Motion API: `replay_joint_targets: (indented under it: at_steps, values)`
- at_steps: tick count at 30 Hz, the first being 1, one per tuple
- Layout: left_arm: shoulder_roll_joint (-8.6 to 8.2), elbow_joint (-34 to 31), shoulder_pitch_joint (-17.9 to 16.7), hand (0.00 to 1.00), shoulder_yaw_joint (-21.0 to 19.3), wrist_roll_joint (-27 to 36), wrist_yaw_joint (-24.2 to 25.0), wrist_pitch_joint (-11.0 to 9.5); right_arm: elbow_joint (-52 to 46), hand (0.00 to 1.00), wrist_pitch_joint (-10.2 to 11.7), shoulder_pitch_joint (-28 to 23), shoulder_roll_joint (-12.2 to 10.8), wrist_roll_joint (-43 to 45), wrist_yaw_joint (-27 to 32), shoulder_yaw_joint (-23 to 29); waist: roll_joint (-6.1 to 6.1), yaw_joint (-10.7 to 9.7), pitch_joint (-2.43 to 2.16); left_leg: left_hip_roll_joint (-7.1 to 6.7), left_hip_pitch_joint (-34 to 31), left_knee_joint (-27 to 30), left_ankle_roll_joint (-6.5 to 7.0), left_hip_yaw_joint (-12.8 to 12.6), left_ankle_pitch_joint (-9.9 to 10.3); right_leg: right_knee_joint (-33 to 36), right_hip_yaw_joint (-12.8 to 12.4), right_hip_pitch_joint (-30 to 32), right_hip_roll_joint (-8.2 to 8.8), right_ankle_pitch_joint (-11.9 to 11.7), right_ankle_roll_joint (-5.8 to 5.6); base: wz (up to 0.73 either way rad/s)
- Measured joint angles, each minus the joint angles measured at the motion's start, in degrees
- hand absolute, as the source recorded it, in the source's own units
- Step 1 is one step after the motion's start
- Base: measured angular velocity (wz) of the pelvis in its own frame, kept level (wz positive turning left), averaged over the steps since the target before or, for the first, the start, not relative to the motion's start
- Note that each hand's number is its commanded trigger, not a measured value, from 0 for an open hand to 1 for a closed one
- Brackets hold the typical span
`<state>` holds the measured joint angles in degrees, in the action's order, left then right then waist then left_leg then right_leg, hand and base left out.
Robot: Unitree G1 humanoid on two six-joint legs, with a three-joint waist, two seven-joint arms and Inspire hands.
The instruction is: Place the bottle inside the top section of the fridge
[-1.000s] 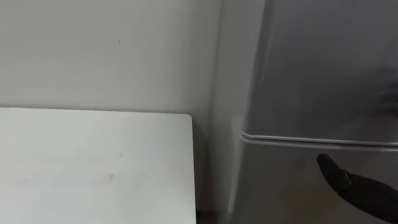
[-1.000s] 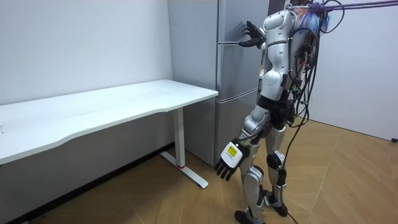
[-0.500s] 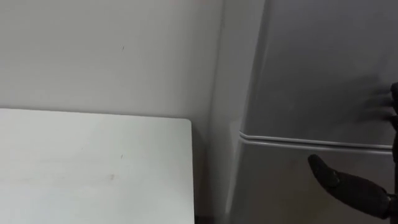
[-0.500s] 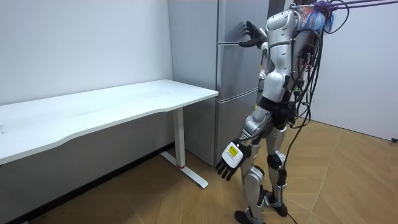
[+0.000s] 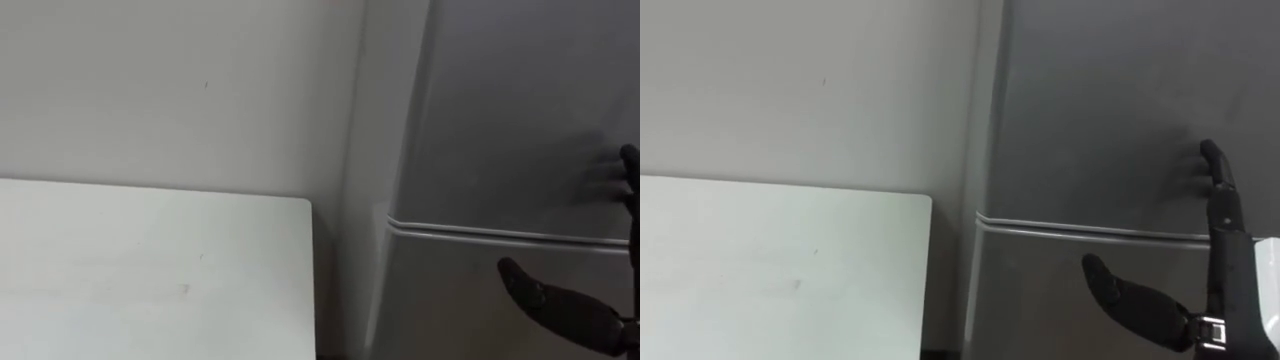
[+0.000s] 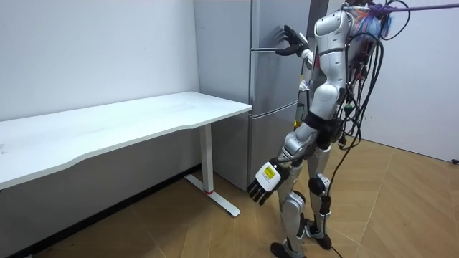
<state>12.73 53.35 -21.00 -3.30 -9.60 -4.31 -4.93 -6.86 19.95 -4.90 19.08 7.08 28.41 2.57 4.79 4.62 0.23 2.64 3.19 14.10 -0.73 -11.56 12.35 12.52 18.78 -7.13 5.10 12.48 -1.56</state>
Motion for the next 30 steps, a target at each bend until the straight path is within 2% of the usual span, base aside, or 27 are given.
replay_joint_targets:
  at_steps: [2, 4, 6, 8, 12, 16, 19, 21, 22, 24, 26, 30]
  values:
    - [0.00, -0.6, -0.8, 0.00, 0.0, 0.1, 0.0, 0.0, 0.0, 0.00, 0.1, -0.1, 0.1, 0.0, -0.9, 0.8, -0.63, -0.5, -0.36, 0.00, 0.0, 0.3, 0.01, 0.0, 0.0, 0.0, 0.0, -0.1, -0.02, 0.0, -0.05, 0.04]
    - [0.00, -1.7, -2.0, 0.00, -0.1, 0.2, 0.0, -0.1, -0.3, 0.00, 0.2, -0.2, 0.9, -0.1, -1.2, 1.1, -0.89, -1.3, -0.53, -0.15, 0.4, 0.3, 0.02, 0.1, 0.0, 0.1, 0.1, -0.4, -0.01, 0.0, -0.12, 0.07]
    - [-0.21, -1.7, -2.6, 0.00, -1.3, 0.0, -0.1, -0.5, -0.2, 0.00, 0.0, -0.3, 1.4, -0.8, -1.2, 1.7, -0.95, -1.4, -0.49, -0.16, 0.6, -0.2, 0.01, 0.2, 0.0, 0.0, 0.1, -0.8, -0.02, 0.0, -0.17, 0.02]
    - [-0.59, -1.6, -2.6, 0.00, -3.5, 0.1, -0.2, -0.9, -0.2, 0.00, 0.8, -0.8, 1.4, -3.1, -1.0, 4.9, -0.63, -1.2, -0.47, -0.16, 0.6, -0.2, 0.01, 0.2, 0.0, 0.0, 0.2, -0.6, 0.01, 0.1, -0.20, 0.00]
    - [-0.60, -1.5, -3.6, 0.00, -5.3, 0.1, -0.3, -2.0, 2.5, 0.00, 0.5, -2.5, 1.4, -7.3, -0.3, 10.9, -0.16, -1.9, -0.45, -0.36, 0.4, -0.3, 0.03, 0.7, 0.0, -0.7, 0.5, -0.9, 0.02, 0.0, -0.32, 0.04]
    - [-0.80, -1.5, -5.3, 0.00, -6.7, 0.9, -0.3, -2.1, 3.3, 0.00, 0.5, -4.7, 1.4, -17.2, 1.1, 15.7, -0.45, -4.2, -0.38, -0.35, 0.3, -0.5, -0.02, 0.5, 0.0, -0.9, 0.7, -0.7, -0.01, 0.1, -0.42, 0.01]
    - [-1.14, -1.4, -5.0, 0.00, -6.7, 1.1, -1.3, -2.1, 6.4, 0.00, -0.4, -6.6, 1.4, -25.7, 2.4, 17.9, -0.62, -4.4, -0.43, -0.27, 0.2, -0.6, -0.07, -0.1, 0.1, -0.3, 0.2, -0.1, 0.03, 0.2, -0.45, -0.07]
    - [-1.79, -1.4, -4.8, 0.00, -7.2, 1.1, -1.5, -2.1, 6.7, 0.00, -0.7, -8.4, 1.2, -28.9, 3.3, 18.5, -1.46, -4.6, -0.24, -0.23, -0.2, -0.6, -0.04, -0.3, 0.2, 0.2, 0.0, 0.3, 0.14, 0.3, -0.46, -0.08]
    - [-2.29, -1.4, -4.5, 0.00, -7.9, 1.1, -1.9, -2.1, 8.2, 0.00, -0.7, -9.3, 1.1, -31.0, 3.7, 18.8, -1.34, -4.9, -0.38, -0.28, -0.5, -0.5, 0.00, -0.3, 0.2, 0.1, 0.1, 0.3, 0.20, 0.3, -0.47, 0.00]
    - [-2.71, -1.4, -4.3, 0.00, -7.9, 1.2, -3.1, -2.0, 11.8, 0.00, -1.3, -10.0, 0.6, -32.6, 4.7, 18.8, -1.39, -5.2, -0.30, -0.37, -0.5, -0.5, 0.06, -0.4, 0.2, 0.1, 0.1, 0.3, 0.26, 0.3, -0.49, 0.00]
    - [-2.86, 0.3, -3.5, 0.00, -7.8, 2.7, -4.1, -1.9, 15.8, 0.00, -1.5, -10.8, -1.1, -34.3, 6.7, 18.8, -1.90, -5.7, -0.24, -0.40, -0.4, -0.6, 0.09, -0.5, 0.3, 0.1, 0.0, 0.2, 0.33, 0.3, -0.50, 0.00]
    - [-2.97, 0.9, -3.7, 0.00, -7.4, 4.3, -5.5, -1.2, 17.4, 0.00, -3.6, -12.1, -3.4, -37.1, 9.8, 18.6, -2.47, -5.8, -0.30, -0.46, -0.4, -0.7, 0.11, -1.1, 0.2, 0.2, -0.6, 1.1, 0.36, 0.5, -0.58, -0.09]
